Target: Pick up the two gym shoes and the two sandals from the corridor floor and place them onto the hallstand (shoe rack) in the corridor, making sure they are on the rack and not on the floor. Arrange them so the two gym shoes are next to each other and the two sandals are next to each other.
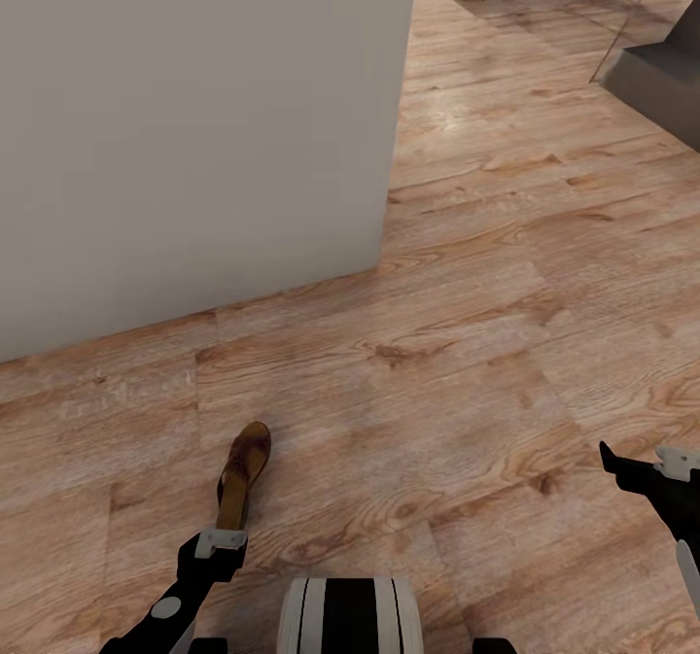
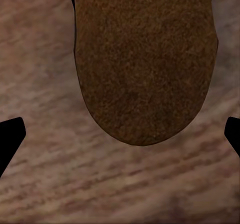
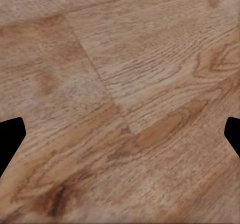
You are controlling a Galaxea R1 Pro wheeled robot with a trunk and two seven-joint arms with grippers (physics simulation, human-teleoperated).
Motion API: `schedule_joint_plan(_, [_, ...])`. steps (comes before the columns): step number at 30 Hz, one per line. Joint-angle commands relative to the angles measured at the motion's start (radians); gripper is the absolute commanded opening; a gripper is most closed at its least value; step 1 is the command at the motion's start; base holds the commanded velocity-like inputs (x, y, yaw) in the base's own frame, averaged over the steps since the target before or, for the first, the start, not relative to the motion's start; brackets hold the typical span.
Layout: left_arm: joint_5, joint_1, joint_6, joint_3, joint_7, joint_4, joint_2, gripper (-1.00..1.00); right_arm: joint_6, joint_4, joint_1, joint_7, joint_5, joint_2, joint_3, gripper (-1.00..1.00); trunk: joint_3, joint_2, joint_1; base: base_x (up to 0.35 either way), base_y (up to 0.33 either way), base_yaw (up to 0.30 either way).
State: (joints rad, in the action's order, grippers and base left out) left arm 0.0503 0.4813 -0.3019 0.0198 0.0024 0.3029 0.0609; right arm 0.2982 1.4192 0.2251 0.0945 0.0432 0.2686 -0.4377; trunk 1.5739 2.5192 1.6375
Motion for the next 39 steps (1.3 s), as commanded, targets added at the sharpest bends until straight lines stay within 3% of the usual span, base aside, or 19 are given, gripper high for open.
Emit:
schedule_joint_plan(1, [0.005,0.0,-0.003,0.002,0.001,-0.001,0.0,1.0,0.006,0.001,0.0,0.005,0.004,0.0,-0.002,1.0,0.001,0.0,0.0,0.0,0.0,0.0])
schedule_joint_plan(39, [0.006,0.001,-0.005,0.003,0.001,0.0,0.0,1.0,0.006,0.001,0.0,0.004,0.003,0.0,-0.003,1.0,0.001,0.0,0.0,0.032,0.0,0.0])
